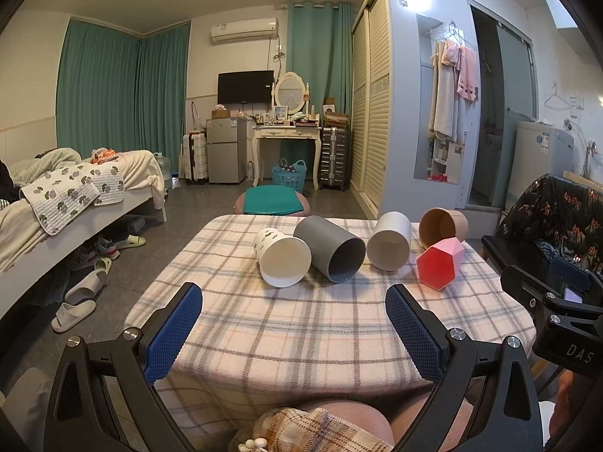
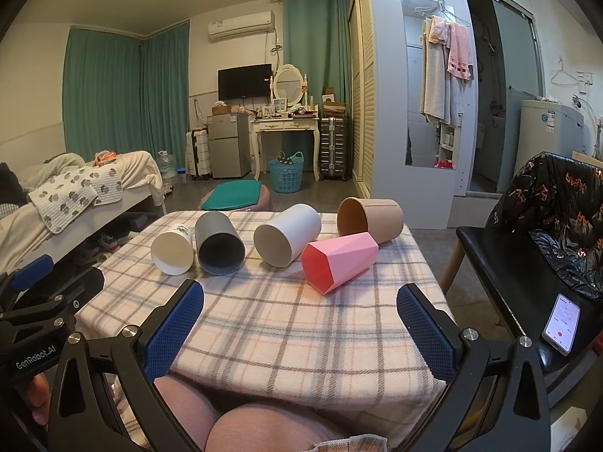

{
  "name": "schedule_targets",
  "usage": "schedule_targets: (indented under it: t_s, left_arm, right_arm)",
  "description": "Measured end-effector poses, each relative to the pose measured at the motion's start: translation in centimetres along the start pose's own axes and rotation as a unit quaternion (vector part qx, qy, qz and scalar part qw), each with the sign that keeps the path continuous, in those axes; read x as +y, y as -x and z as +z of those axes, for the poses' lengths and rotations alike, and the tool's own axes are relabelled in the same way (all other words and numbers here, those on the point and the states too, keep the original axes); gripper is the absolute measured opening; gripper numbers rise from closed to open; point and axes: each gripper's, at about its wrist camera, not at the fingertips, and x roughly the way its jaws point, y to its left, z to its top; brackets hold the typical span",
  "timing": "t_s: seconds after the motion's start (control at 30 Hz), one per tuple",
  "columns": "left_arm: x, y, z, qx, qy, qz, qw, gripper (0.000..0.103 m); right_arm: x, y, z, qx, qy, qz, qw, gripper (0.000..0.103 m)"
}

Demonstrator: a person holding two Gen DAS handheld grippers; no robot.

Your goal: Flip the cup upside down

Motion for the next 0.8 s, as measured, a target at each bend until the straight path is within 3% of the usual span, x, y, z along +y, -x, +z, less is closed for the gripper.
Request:
schedule_targets:
  t_s: [0.8]
  left_arm:
    - [0.67,-0.07,-0.44,0.005,0.009,0.002,0.9999,0.101]
  right_arm:
    - [0.93,-0.18,-0.06,0.002,0.007,0.004,1.000,0.103]
